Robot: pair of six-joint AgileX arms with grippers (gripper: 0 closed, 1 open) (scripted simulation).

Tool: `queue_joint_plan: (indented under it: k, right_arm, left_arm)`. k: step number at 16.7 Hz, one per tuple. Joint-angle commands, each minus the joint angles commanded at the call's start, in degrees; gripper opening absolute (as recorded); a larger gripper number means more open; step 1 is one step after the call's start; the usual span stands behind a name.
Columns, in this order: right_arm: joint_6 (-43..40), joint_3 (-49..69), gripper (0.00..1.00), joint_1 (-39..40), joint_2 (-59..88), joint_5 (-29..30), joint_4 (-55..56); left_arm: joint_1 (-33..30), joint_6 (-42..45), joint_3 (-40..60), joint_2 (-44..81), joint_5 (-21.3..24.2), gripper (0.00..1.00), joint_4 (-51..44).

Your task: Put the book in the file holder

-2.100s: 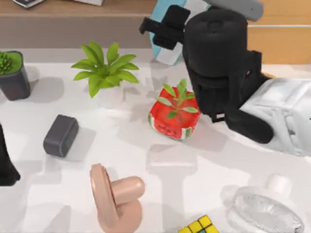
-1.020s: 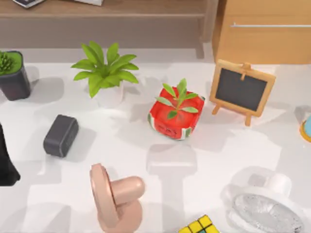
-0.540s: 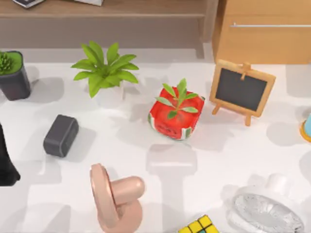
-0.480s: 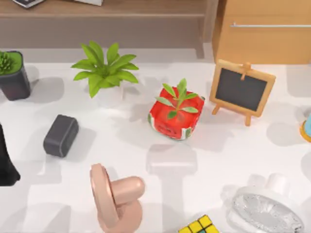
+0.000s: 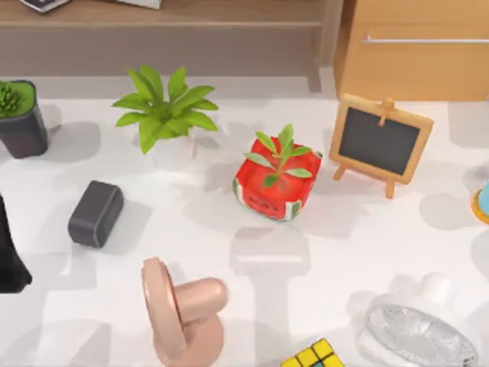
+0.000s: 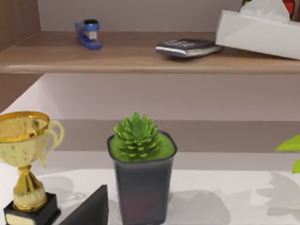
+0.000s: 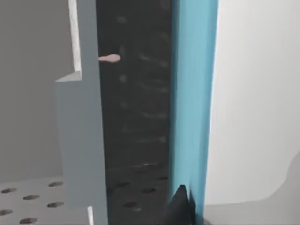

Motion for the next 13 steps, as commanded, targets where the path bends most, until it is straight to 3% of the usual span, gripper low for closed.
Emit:
queue_joint_plan:
  k: [8,13]
  right_arm:
    - [0.5,4.49,0.0,1.21,4.24,1.44,-0.65]
    - [0.5,4.49,0.38,1.21,4.24,1.44,-0.65]
  left_arm:
    - [0.0,0.0,0.0,0.0,0.0,1.0,0.0]
    - [0.0,0.0,0.0,0.0,0.0,1.0,0.0]
